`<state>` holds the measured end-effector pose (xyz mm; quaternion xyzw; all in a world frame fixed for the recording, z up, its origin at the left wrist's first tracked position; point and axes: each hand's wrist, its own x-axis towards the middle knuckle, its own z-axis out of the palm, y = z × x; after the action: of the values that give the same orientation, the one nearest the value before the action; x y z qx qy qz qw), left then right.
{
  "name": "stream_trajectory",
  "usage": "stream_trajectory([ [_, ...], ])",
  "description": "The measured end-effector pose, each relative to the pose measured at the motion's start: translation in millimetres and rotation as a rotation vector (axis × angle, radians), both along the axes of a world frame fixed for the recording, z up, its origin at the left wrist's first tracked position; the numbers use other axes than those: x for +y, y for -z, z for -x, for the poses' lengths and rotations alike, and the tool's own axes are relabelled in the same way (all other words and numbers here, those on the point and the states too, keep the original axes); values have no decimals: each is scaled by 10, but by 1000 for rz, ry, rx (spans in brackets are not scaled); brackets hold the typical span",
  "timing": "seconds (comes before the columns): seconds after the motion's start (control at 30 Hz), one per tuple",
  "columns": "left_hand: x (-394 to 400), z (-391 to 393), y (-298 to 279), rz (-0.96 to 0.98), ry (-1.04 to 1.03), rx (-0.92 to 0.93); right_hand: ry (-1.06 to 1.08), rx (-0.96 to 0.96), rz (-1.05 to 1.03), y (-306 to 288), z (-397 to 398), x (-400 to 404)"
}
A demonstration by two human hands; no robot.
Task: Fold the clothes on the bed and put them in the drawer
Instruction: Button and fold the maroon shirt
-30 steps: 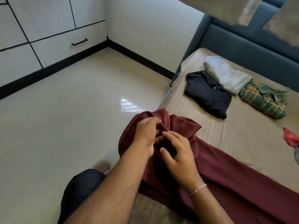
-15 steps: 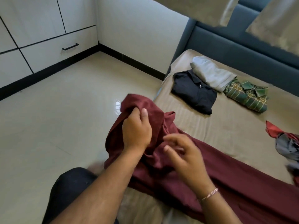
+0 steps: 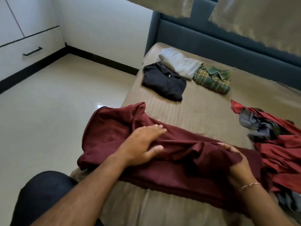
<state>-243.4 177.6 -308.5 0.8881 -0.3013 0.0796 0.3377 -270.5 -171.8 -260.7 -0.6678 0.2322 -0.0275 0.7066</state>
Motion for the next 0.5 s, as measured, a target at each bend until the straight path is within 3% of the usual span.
stream_trajectory([
  [0.13,193,-41,14,257,-181,48,198,196,-222,-25,-33,-625],
  [0.2,244,-32,-14,312,-280,103,123,238,-189,-135,-60,-707],
  [0.33,464,-92,-2,189,-339,128,-82,320,195,18,-12,-529],
  [0.43,617,-141,54,31,-323,158,-38,259,193,158,-48,-431],
  [0.5,672,-144,74,-85,-287,114,-70,210,340,235,-127,-444],
])
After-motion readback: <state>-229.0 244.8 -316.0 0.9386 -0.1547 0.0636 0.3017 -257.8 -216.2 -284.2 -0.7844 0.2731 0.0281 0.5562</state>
